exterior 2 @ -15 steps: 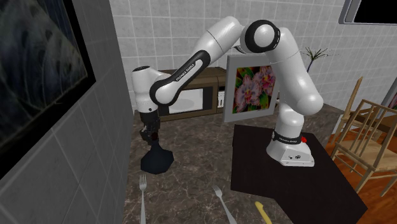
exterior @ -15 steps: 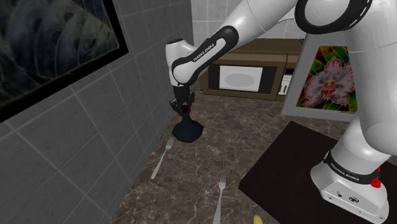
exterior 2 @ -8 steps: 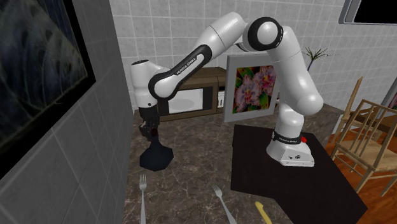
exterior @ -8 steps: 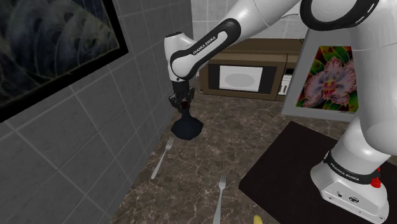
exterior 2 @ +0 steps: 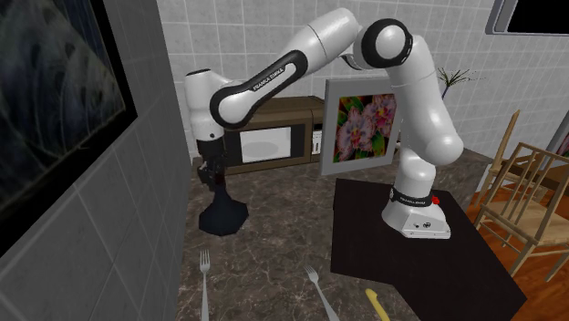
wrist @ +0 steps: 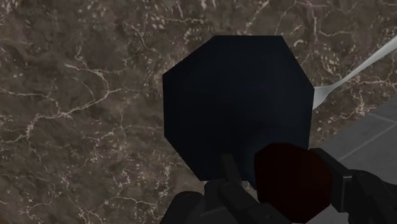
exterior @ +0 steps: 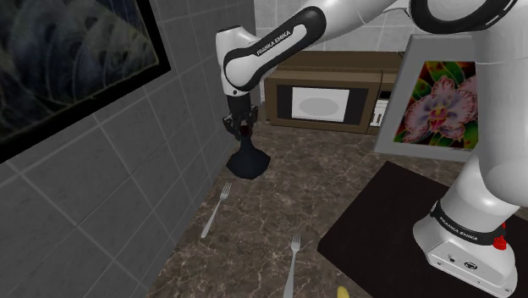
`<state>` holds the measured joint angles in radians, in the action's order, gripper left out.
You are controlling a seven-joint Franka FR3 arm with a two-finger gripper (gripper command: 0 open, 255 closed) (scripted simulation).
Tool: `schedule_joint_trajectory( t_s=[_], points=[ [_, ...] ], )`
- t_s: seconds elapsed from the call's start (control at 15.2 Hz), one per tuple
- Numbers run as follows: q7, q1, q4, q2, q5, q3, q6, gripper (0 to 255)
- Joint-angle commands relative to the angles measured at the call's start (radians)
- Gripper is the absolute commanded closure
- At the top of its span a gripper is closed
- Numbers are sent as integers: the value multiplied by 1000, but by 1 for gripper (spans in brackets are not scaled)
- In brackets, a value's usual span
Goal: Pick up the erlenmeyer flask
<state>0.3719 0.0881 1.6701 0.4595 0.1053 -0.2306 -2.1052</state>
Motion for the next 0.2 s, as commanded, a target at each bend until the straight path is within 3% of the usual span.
schedule_joint_trajectory(
  t_s=[0.0,0.13],
  points=[
    [-2,-1,-12,-14,-4,-2,23,255],
    [-3,-1,-13,-15,-4,-2,25,255]
  ],
)
